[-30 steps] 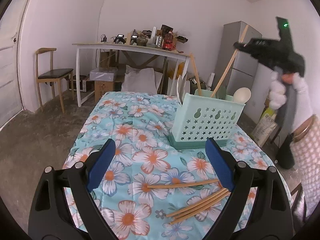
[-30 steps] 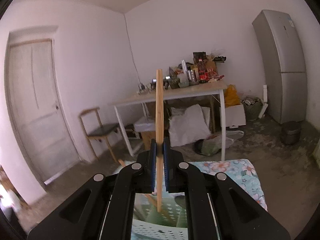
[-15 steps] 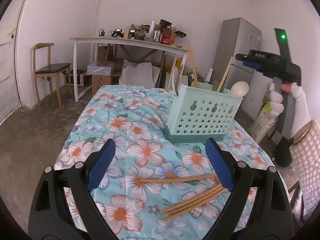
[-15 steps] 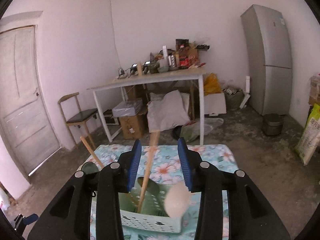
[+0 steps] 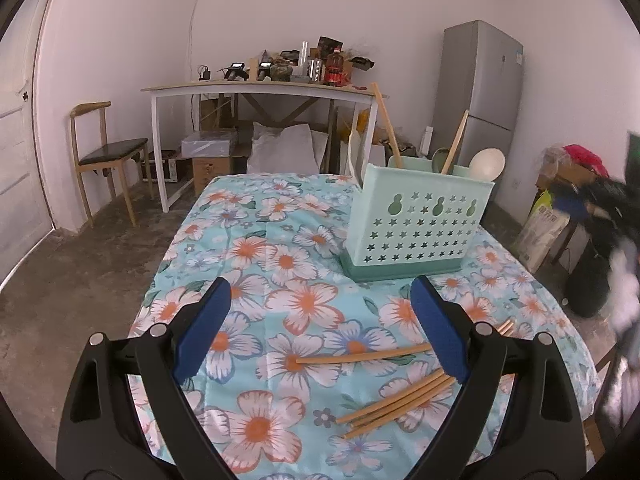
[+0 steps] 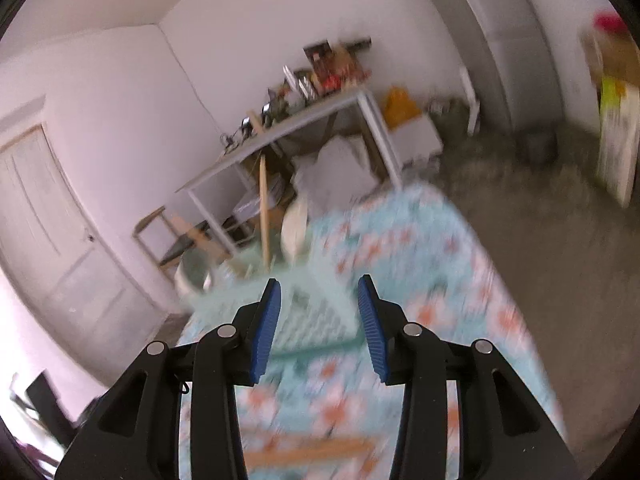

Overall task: Organize utensils
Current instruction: 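Move the right tool down to the loose chopsticks and close on them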

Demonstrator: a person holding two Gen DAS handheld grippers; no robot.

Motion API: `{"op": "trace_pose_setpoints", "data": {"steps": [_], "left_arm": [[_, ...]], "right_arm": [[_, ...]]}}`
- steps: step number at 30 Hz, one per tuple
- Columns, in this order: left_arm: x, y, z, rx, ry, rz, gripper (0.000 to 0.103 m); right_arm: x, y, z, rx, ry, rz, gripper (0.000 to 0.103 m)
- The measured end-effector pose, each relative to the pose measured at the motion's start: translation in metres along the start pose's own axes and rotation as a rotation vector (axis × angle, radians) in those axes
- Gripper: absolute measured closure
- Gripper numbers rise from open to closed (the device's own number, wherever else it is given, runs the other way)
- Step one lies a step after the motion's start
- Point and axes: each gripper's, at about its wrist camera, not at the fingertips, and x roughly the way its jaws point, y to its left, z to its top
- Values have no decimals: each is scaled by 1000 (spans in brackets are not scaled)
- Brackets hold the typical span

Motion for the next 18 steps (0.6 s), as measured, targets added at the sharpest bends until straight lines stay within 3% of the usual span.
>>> {"op": "trace_pose_setpoints", "data": {"steps": [4, 9, 14, 18], "left_arm": [[4, 3, 0, -11, 17, 7, 16], [2, 8, -1, -19, 16, 20, 16], [-3, 11, -3, -32, 15, 19, 16], [-3, 12, -3, -34, 13, 19, 16]], "right_arm": [[19, -4, -49, 131, 161, 102, 63], [47, 1, -106, 256, 367, 150, 63], [67, 3, -133, 317, 466, 146, 63], [86, -5, -143, 408, 473, 163, 66]]}}
